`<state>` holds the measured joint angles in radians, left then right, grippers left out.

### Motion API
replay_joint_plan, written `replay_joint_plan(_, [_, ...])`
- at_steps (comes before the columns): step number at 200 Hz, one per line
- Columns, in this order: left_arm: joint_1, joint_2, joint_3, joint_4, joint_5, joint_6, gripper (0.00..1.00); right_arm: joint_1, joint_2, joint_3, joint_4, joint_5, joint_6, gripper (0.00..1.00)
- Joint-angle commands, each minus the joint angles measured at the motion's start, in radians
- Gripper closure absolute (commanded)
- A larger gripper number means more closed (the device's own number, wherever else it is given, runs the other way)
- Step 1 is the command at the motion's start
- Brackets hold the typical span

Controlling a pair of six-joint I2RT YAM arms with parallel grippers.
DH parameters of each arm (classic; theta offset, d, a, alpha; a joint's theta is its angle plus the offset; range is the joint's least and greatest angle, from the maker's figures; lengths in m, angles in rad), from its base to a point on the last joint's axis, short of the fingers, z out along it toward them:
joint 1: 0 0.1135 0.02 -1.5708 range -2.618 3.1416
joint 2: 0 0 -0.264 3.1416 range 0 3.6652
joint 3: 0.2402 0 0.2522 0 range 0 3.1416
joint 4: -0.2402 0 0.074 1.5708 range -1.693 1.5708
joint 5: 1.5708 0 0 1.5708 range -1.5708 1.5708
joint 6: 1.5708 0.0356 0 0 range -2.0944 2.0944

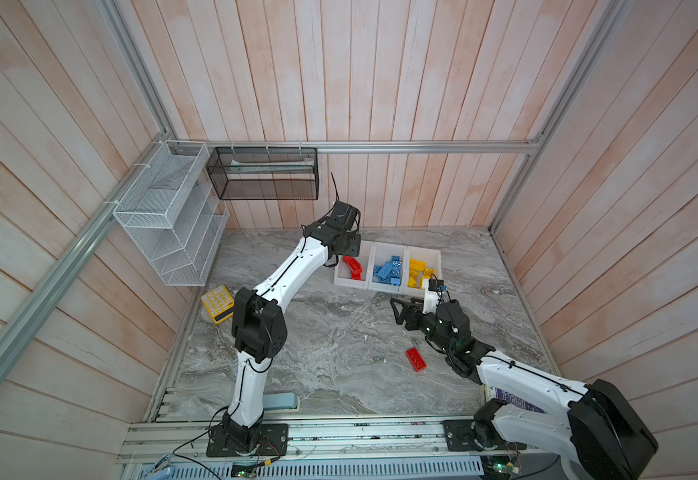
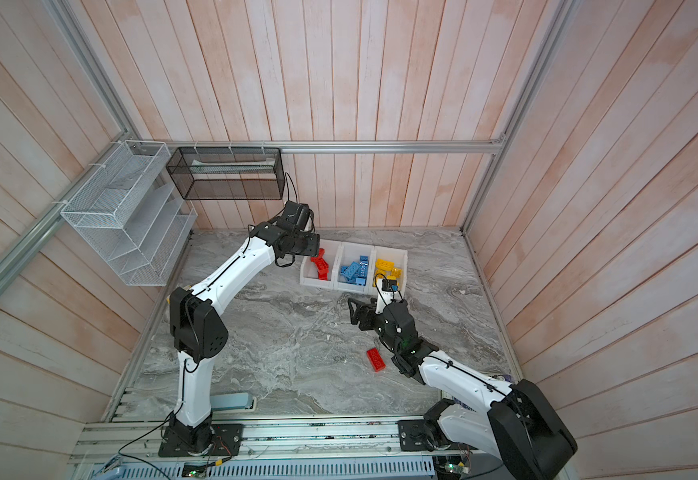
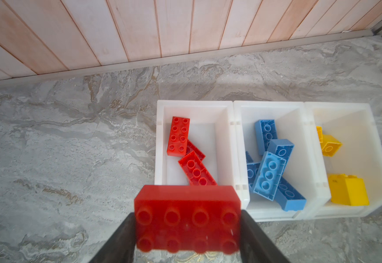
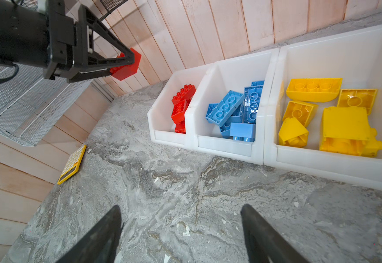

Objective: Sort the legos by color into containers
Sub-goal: 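Lower the red brick into the red compartment and open the left gripper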

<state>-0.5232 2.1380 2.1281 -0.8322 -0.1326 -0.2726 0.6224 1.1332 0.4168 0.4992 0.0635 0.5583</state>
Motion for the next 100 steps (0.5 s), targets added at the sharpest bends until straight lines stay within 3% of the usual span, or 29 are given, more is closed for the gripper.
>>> replay_joint_plan(1, [-0.003,0.063,0.085,-0.012,0.024,0.018,0.37,0.01,0.005,-0.012,0.024,0.021,0.008,0.18])
replay_joint_plan(50, [-0.003,0.216,0.273,-0.035,0.048,0.03,0.37,0.012,0.025,-0.004,0.017,0.03,0.005,0.18])
replay_joint_plan(100, [0.005,0.294,0.3,0.008,0.066,0.036,0.37,0.013,0.034,-0.005,0.022,0.036,0.005,0.18])
